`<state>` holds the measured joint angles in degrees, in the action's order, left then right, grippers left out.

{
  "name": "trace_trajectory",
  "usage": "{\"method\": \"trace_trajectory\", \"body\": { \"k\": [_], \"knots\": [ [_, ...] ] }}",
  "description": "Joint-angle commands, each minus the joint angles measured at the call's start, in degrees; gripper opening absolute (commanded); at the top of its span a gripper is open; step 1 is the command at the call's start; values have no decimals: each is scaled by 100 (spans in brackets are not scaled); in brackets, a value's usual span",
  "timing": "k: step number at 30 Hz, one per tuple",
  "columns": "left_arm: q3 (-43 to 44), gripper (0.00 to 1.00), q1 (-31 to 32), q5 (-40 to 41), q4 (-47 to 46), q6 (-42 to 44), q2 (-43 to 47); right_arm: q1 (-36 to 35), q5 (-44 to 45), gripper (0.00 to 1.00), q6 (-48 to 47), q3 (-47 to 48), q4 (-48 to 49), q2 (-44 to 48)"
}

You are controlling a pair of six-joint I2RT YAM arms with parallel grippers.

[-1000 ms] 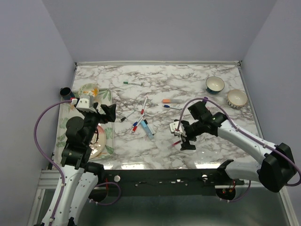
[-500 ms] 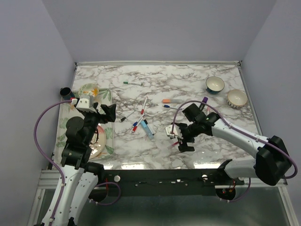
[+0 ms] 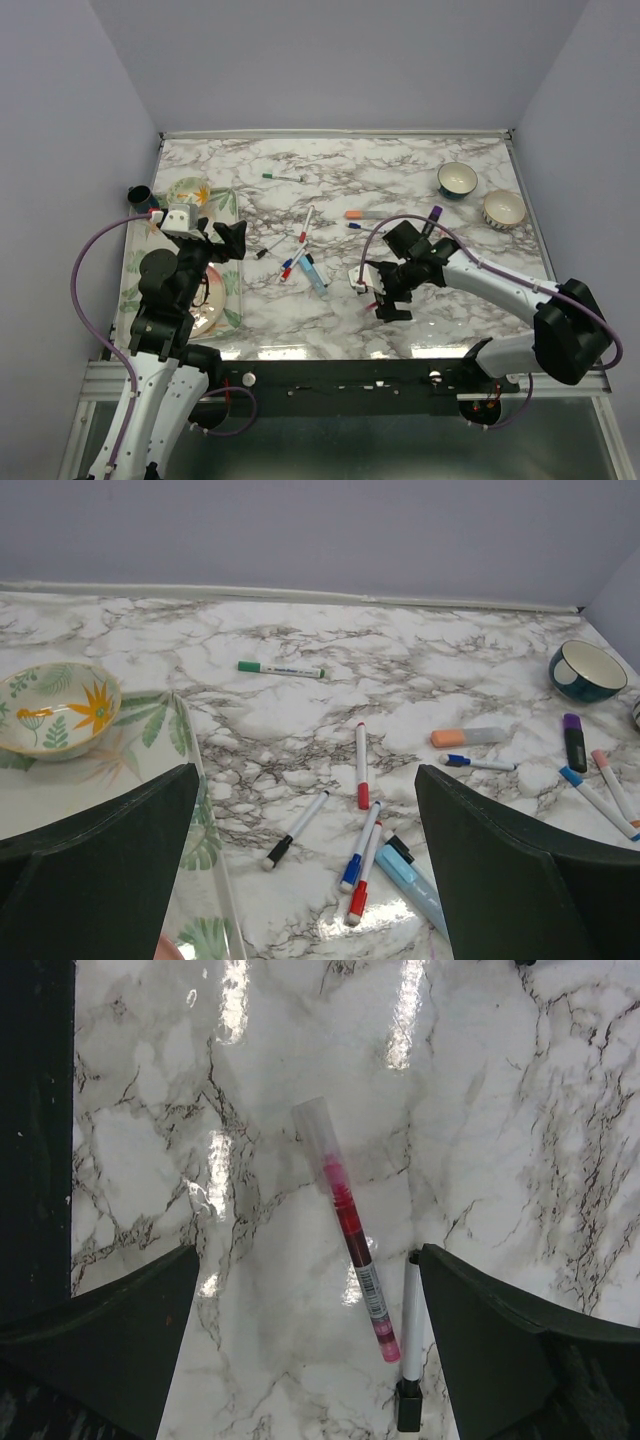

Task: Open the pen caps
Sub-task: Grab a pen on the table with the right arm

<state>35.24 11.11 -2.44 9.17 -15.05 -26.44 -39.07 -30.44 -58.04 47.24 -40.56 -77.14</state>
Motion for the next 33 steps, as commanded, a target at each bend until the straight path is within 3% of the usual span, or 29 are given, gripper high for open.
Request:
{"method": "trace_trajectory", "body": {
  "k": [1,10,18,33],
  "knots": [
    [88,99,-4,-90,-64,2,68,-57,301,98,100,39,223,-196],
    [88,99,-4,-90,-82,2,60,-355,477,78,214,232,373,-679],
    [88,99,-4,-99,-73,19,68,-637,1039,51,346,514,426,-1268],
    [79,99,-4,-117,-82,2,77,-848,1549,38,144,250,549,-1347]
  ]
}}
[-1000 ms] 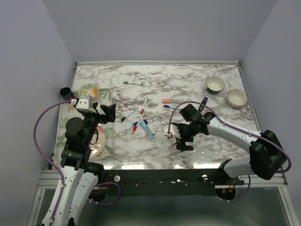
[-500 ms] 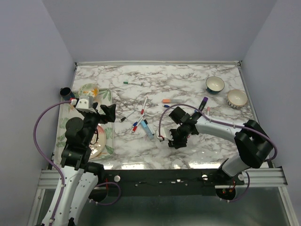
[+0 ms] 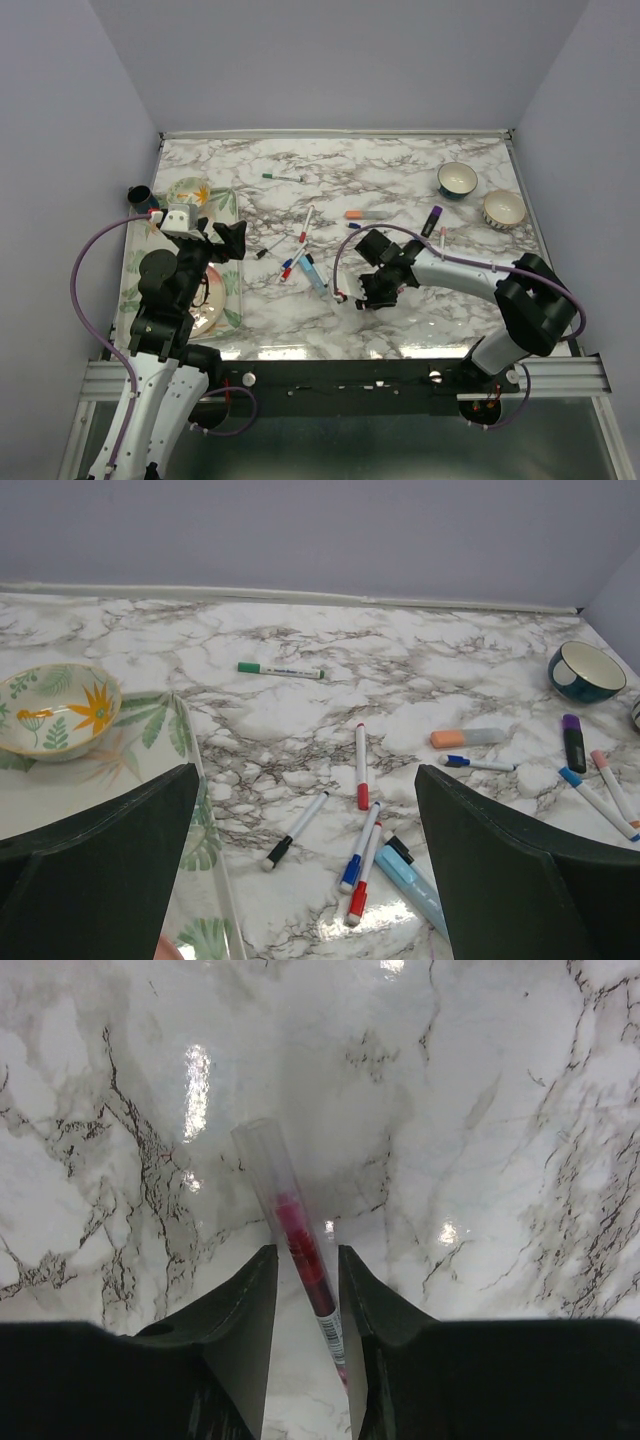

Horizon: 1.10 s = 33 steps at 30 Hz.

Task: Open the pen caps
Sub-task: Grab a pen on the table with the right arm

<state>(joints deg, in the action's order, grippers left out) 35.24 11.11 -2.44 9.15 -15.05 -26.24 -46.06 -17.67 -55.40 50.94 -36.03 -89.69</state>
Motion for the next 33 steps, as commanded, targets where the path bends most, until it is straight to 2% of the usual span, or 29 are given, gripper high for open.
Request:
{"method": "trace_trajectory", "body": {
  "k": [1,13,24,33],
  "knots": [
    [79,99,-4,-117,-80,2,66,-166,299,37,-147,-145,96,-93],
    [79,99,-4,-108,-88,2,66,-403,686,30,-270,-391,131,-93],
    [79,99,-4,-125,-80,11,31,-483,476,1,11,-339,105,-163],
    [70,99,-4,-213,-97,-60,-109,-474,-165,1,617,47,-132,145]
  ]
}}
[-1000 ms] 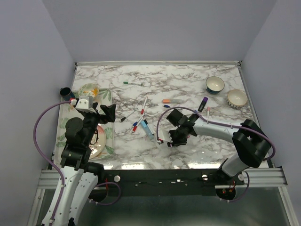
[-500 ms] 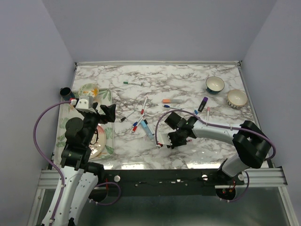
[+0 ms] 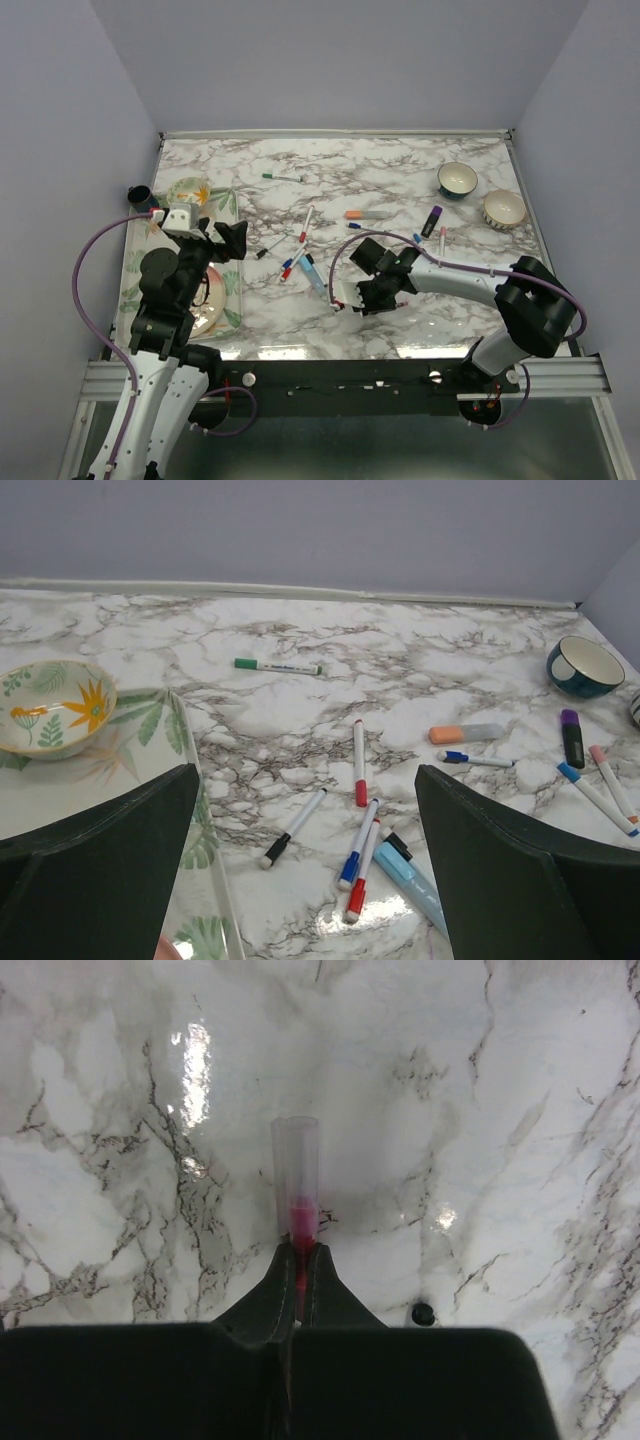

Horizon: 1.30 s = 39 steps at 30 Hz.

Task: Open the pen caps
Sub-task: Grab a pen on the table with the right arm, then pass the pen from the right arm to the left

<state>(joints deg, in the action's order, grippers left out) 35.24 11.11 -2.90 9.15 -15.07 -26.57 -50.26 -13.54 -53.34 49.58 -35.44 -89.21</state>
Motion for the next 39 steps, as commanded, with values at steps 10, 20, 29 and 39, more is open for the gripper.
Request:
{"method": "trace_trajectory", "body": {
  "k": [10,20,29,39],
  "knots": [
    [-281,99,-4,-631,-351,-1680,-279,297,-1377,1,842,342,-288,860],
    [-1432,99,337,-1891,-2100,-3808,-849,1571,-2706,1,1422,-194,265,2074],
    [-1468,99,2306,-81,-2760,-4241,-1710,1950,-3049,1,1818,-221,494,2312],
    [-616,99,4126,1818,-3437,-4601,-3617,2187,-3093,1,2135,-309,766,2347]
  ]
}}
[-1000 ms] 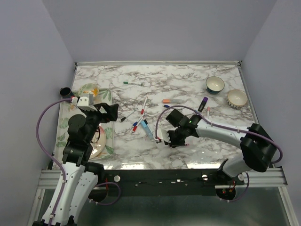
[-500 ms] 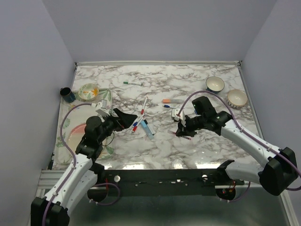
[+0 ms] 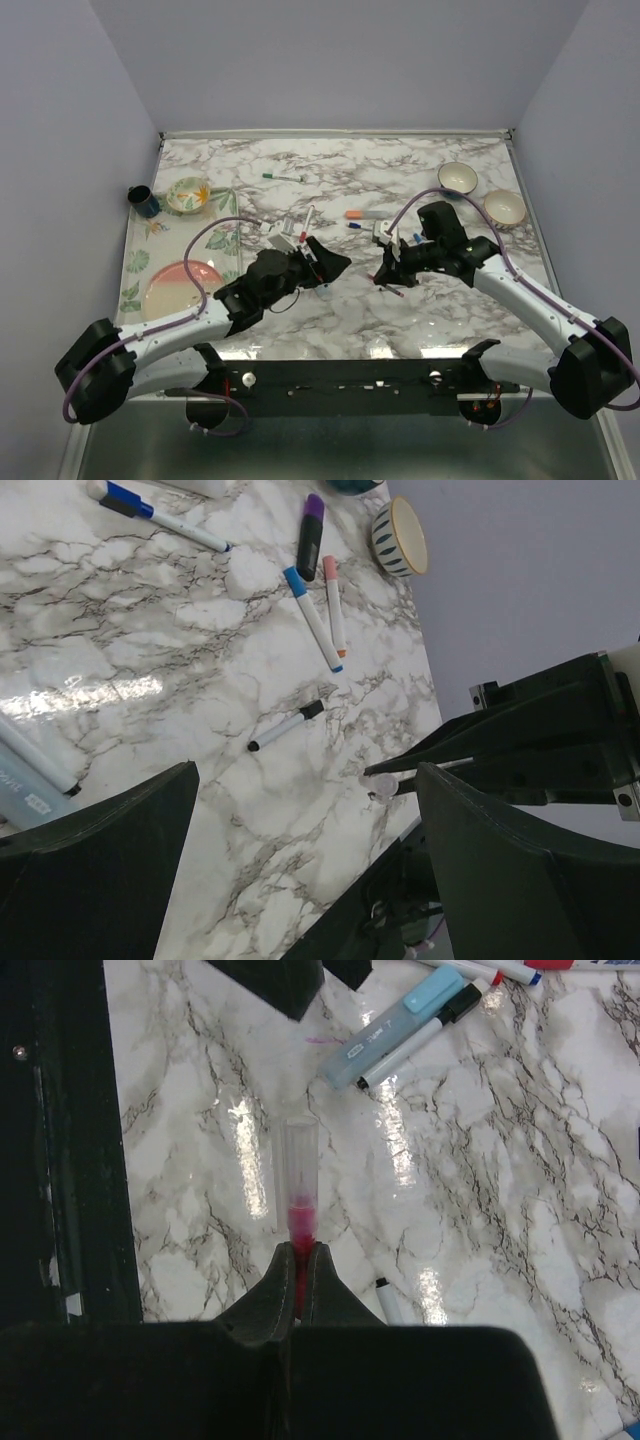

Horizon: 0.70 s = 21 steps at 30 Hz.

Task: Open the pen caps
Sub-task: Pass the pen from the right arm to the left

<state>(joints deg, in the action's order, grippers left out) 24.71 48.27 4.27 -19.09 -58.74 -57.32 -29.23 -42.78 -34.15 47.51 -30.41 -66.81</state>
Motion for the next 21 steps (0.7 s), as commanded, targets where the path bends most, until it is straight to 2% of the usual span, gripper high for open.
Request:
{"method": "trace_trajectory", "body": {
  "k": [1,6,11,21],
  "knots": [
    [490,99,481,1163,-700,-260,-770,84,-160,1,242,-110,264,98],
    [833,95,841,1514,-780,-436,-1290,120,-125,1,383,-127,387,62],
    [1018,87,1035,1621,-885,-489,-1694,172,-98,1,620,-119,501,45],
    [983,63,1097,1208,-1764,-480,-2169,331,-134,1,1103,-198,826,62]
  ]
}}
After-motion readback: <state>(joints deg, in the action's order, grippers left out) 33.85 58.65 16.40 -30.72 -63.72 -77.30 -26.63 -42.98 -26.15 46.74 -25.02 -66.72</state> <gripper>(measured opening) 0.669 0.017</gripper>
